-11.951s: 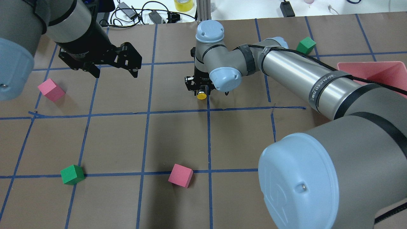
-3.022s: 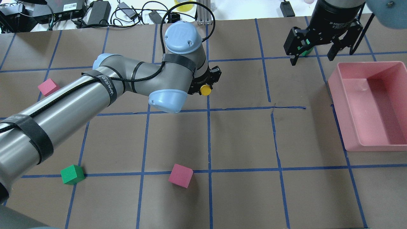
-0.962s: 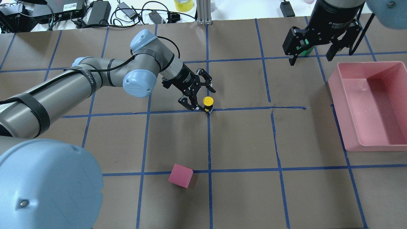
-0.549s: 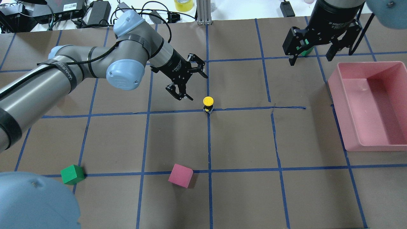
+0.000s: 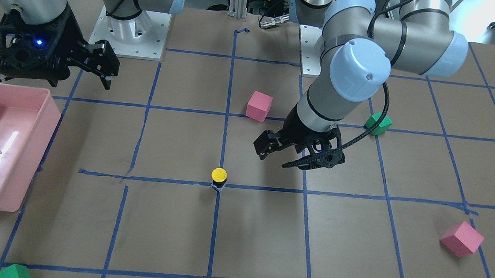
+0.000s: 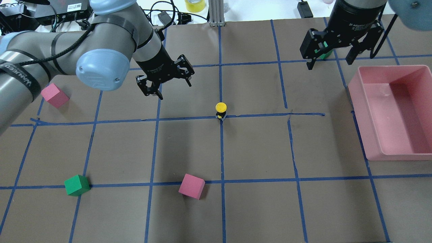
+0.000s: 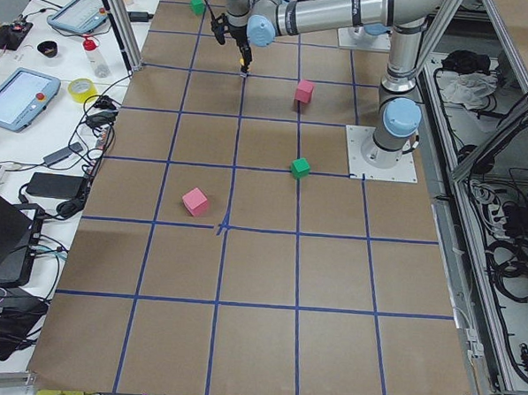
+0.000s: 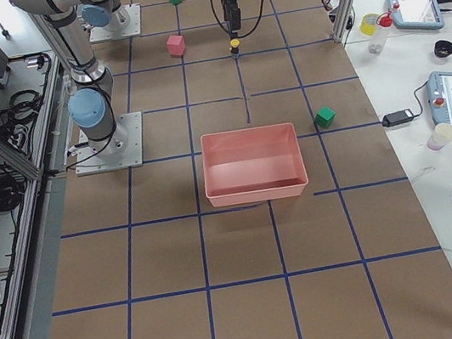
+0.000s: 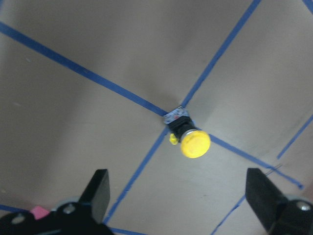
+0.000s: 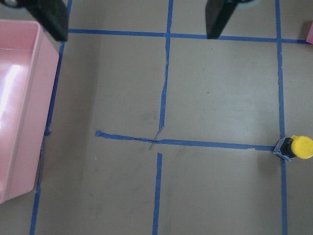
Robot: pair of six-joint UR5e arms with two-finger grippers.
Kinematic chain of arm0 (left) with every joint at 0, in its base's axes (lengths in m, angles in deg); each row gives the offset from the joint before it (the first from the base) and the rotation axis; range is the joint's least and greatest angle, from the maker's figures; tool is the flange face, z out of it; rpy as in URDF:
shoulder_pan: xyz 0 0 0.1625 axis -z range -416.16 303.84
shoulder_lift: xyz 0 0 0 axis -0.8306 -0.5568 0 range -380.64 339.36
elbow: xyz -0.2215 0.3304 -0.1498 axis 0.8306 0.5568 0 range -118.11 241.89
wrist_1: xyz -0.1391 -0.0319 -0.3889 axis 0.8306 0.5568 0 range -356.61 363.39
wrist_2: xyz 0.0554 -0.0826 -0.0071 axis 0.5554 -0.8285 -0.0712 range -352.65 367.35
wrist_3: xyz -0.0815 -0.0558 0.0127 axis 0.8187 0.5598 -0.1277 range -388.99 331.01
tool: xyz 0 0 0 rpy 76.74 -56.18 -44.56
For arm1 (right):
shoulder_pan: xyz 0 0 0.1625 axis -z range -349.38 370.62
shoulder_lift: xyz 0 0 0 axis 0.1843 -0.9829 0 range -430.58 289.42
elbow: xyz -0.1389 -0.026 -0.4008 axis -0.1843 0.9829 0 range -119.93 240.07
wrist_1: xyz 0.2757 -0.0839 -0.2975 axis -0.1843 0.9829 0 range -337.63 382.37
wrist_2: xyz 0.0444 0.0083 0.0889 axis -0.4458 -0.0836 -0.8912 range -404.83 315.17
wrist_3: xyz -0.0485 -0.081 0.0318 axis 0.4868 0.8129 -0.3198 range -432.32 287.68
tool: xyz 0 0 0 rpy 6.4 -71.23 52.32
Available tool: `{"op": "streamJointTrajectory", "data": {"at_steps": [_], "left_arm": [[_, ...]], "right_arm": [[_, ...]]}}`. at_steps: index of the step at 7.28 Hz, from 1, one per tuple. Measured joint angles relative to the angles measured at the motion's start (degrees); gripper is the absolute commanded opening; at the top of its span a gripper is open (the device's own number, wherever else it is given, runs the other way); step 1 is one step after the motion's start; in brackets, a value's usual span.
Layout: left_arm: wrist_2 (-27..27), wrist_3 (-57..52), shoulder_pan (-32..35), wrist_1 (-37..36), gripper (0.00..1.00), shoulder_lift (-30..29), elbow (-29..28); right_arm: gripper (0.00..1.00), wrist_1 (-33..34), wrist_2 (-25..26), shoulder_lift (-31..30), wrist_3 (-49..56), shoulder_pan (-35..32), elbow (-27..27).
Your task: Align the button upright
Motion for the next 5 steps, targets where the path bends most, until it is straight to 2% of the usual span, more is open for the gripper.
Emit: {"op": "streamJointTrajectory", "data": {"at_steps": [2, 5], "left_arm": [[7.7, -12.4, -0.1, 4.2, 1.0, 4.7, -0.6], [10.5, -19.5, -0.1, 16.0, 1.0, 8.1, -8.3]], "right_arm": [[1.0, 0.0, 0.0, 0.0, 0.0, 0.0, 0.0], [1.0, 0.0, -0.1, -0.2, 0.2, 0.0, 0.0]]}}
